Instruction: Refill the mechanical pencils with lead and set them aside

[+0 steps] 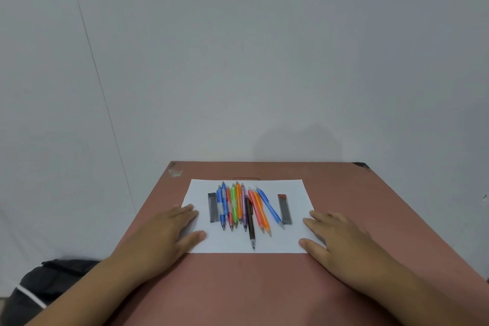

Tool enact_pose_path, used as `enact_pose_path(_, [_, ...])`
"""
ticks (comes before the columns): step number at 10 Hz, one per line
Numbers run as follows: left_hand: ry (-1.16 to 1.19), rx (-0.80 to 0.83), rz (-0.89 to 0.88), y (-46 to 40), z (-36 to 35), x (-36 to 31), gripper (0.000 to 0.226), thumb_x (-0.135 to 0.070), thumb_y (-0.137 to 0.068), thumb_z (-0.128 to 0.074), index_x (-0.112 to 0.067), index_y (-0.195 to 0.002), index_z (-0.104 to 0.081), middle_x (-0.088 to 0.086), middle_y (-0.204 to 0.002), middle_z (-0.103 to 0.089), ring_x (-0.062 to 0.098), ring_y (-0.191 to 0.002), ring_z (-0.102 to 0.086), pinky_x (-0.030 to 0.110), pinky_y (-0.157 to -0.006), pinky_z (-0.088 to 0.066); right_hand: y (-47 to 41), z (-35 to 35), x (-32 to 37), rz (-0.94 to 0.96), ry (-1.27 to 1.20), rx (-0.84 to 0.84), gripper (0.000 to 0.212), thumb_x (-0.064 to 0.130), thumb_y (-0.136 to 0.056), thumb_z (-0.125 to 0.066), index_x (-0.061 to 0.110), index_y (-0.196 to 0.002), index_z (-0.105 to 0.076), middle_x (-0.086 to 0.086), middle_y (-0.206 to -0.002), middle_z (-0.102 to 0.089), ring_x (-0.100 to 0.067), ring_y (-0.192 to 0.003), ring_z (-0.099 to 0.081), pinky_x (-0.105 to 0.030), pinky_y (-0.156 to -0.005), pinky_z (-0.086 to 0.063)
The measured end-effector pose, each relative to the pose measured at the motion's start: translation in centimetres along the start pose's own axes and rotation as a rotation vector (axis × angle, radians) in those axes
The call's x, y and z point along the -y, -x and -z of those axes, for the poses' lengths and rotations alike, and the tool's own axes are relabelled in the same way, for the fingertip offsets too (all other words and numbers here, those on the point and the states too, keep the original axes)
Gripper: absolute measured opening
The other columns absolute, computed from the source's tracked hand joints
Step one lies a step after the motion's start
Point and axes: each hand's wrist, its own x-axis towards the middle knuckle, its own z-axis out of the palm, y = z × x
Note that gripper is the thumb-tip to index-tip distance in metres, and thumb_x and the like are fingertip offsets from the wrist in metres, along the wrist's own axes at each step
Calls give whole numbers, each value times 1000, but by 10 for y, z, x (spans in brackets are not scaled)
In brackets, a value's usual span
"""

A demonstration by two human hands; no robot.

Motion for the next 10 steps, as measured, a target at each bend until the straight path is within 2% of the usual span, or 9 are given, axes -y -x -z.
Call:
enact_pose_path(2, [-22, 13, 11, -33, 2, 0, 70, -71, -95, -37, -32, -154, -36, -15, -162, -30, 7, -148, -27, 28, -118, -24, -34, 4, -9, -17, -37, -13, 60, 64, -101, -33, 41, -156, -29, 21, -166, -15, -13, -154, -12, -43, -121, -20])
enact_pose_path(3, [-38, 7, -5, -51, 3, -4, 60, -64, -98, -40, -28, -145, -47, -9, -148, -49, 10, -133, -43, 25, -104, -32, -53, 6, -14, -27, -39, -11, 60, 64, -101, -36, 41, -156, -31, 20, -167, -18, -16, -154, -16, -45, -122, -21])
enact_pose_path(5, [-24, 32, 14, -81, 1, 1, 60, -65, -97, -43, -28, -144, -48, -8, -152, -46, 14, -136, -42, 34, -113, -34, -79, 11, -20, -38, -40, -1, 60, 63, -101, -36, 41, -156, -31, 19, -166, -19, -18, -153, -16, -48, -121, -21])
enact_pose_path(6, [-32, 18, 10, -89, 0, 4, 43, -66, -96, -44, -28, -112, -55, -10, -111, -59, 15, -108, -52, 34, -95, -42, -84, 12, -20, -47, -28, -4, 59, 63, -101, -35, 41, -156, -31, 19, -166, -18, -19, -153, -15, -49, -119, -20])
enact_pose_path(7, [-32, -22, -16, -93, 2, 3, 33, -61, -97, -46, -31, -83, -43, -13, -85, -51, 8, -85, -47, 31, -77, -39, -86, 12, -20, -44, -8, -11, 58, 63, -101, -34, 41, -154, -33, 19, -166, -20, -19, -152, -16, -49, -117, -21])
enact_pose_path(8, [-43, -27, -15, -96, 3, 2, 33, -61, -96, -47, -34, -79, -38, -15, -81, -50, 8, -84, -45, 34, -80, -42, -87, 12, -19, -45, 7, -17, 55, 63, -102, -34, 40, -152, -36, 19, -165, -23, -20, -151, -19, -49, -115, -23])
enact_pose_path(9, [-10, -43, -23, -95, 1, 3, 40, -70, -90, -39, -31, -80, -40, -13, -82, -53, 14, -86, -50, 37, -82, -46, -89, 10, -20, -37, 6, -49, 54, 63, -101, -33, 40, -150, -39, 17, -163, -26, -20, -149, -22, -49, -113, -26])
enact_pose_path(10, [60, -20, 41, -81, -5, 6, 61, -77, -90, -35, -39, -137, -45, -15, -146, -48, 19, -135, -45, 40, -112, -38, -80, 4, -26, -10, -83, -102, 60, 63, -100, -37, 37, -155, -32, 17, -160, -30, -18, -146, -29, -44, -114, -33])
